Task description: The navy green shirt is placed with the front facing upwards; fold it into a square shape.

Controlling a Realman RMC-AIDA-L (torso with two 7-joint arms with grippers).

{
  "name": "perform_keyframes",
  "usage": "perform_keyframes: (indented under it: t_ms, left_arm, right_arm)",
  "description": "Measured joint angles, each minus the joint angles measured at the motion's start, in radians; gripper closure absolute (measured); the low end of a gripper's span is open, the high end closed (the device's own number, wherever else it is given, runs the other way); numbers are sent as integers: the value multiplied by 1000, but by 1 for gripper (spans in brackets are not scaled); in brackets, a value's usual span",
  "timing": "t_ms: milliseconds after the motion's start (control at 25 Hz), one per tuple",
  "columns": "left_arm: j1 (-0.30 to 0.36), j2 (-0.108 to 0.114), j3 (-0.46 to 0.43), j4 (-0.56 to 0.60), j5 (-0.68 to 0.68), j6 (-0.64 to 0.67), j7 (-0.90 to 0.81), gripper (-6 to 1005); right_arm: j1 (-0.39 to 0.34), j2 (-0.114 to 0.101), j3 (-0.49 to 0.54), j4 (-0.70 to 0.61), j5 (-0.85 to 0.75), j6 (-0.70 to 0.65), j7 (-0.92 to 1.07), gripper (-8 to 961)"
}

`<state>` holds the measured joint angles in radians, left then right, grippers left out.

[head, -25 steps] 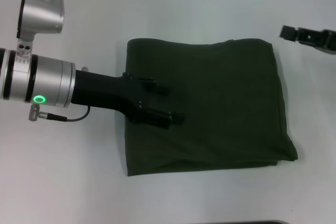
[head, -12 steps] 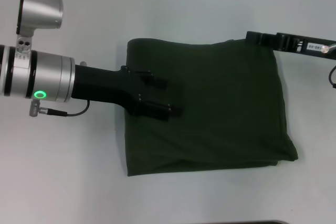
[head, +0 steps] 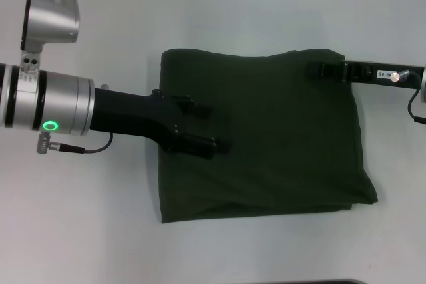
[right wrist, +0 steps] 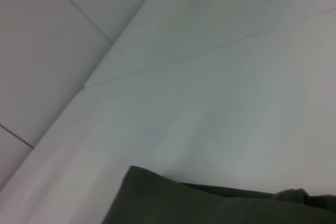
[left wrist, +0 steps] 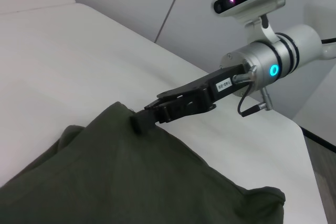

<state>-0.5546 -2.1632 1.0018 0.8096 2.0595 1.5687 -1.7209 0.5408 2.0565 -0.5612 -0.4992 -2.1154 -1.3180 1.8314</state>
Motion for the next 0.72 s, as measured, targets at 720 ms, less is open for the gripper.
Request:
perform_keyframes:
  t_ms: [720]
  left_arm:
    - [1,0,3,-11,2,6,-4,99]
  right_arm:
    - [-48,2,-47,-3,130,-26,-142,935]
